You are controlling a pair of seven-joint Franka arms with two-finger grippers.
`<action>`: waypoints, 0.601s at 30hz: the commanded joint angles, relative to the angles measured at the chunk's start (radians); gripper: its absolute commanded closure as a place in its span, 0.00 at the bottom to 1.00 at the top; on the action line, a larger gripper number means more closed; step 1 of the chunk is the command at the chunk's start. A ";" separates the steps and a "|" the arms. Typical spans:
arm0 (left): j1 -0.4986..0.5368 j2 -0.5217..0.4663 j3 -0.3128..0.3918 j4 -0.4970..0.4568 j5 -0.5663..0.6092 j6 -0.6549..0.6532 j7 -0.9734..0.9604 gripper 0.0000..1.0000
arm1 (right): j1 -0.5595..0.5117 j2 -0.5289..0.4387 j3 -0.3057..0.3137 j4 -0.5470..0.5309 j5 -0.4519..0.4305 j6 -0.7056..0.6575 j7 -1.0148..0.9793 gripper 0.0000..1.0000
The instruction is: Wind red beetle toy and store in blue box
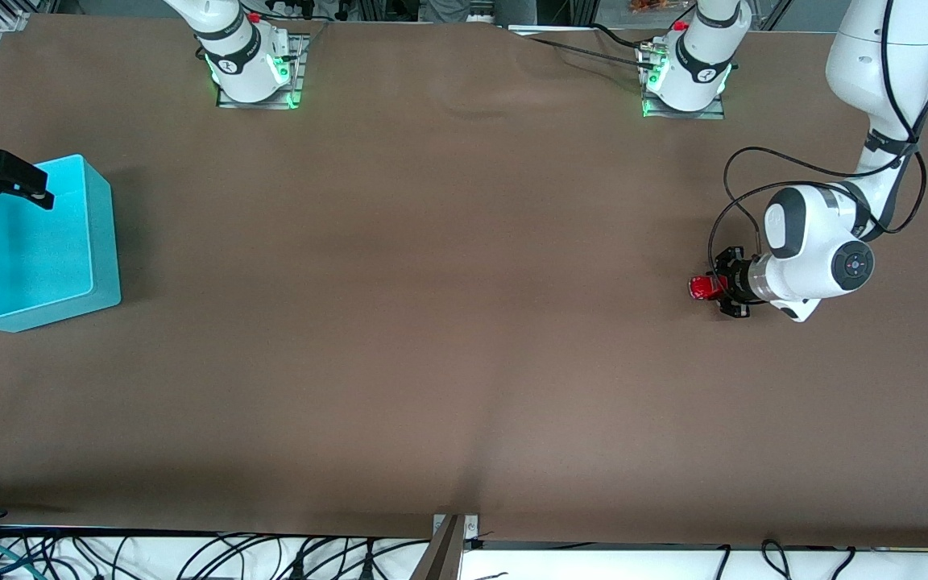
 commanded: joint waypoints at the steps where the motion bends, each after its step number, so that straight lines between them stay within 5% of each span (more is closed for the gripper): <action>1: -0.006 -0.006 0.002 0.000 -0.031 0.005 0.003 1.00 | 0.000 0.010 0.004 0.024 -0.014 -0.005 0.014 0.00; 18: 0.008 -0.012 -0.144 0.066 -0.031 -0.009 -0.112 1.00 | 0.000 0.010 0.004 0.024 -0.014 -0.005 0.014 0.00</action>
